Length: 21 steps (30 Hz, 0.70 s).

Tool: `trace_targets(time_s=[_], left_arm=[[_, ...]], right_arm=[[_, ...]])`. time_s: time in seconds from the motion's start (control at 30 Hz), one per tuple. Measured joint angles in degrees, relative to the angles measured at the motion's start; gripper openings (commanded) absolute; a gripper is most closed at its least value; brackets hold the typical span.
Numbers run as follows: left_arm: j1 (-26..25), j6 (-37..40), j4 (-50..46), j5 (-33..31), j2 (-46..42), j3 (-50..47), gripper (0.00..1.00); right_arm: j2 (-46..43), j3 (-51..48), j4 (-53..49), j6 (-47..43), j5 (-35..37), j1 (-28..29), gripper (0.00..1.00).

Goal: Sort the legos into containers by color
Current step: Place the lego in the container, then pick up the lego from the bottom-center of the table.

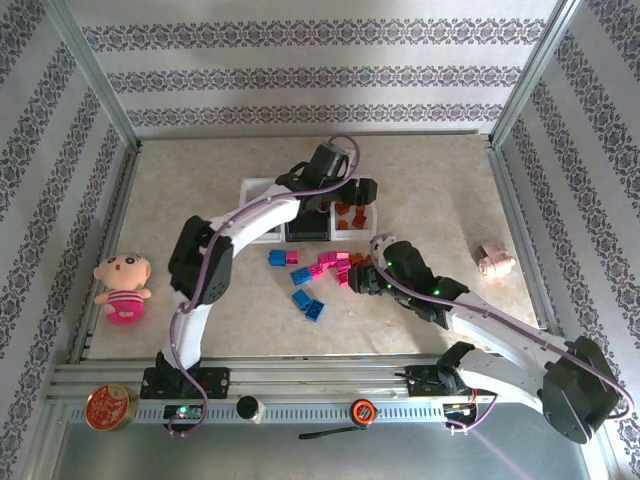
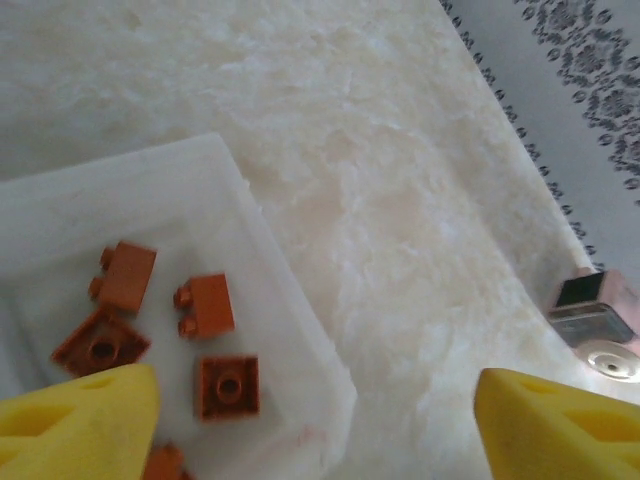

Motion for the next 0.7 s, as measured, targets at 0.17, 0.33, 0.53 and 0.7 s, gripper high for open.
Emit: trace_targets(time_s=[0.17,0.33,0.53,0.7], left_arm=[[0.0,-0.6,5.4,-3.0,-20.8,-20.4,0.95],[0.4,-0.2,6.7,-11.3,-40.2,-36.0,1.00],[1.1,-0.4,3.9,-18.7,-58.3,-51.9,1.00],[1.1,-2.3,-2.4,-21.8,-70.3,-60.4,1.00]], right_arm=[[8.7,3.5,0.4,-1.8,-1.7,7.5,0.71],[16.2,7.6,1.0,-4.2,-3.3,12.7,0.71],[23.0,11.8,0.1,-7.5,-3.3,16.5,0.73],[26.9,13.5,-1.8,-10.3,-3.1,17.9,0.75]])
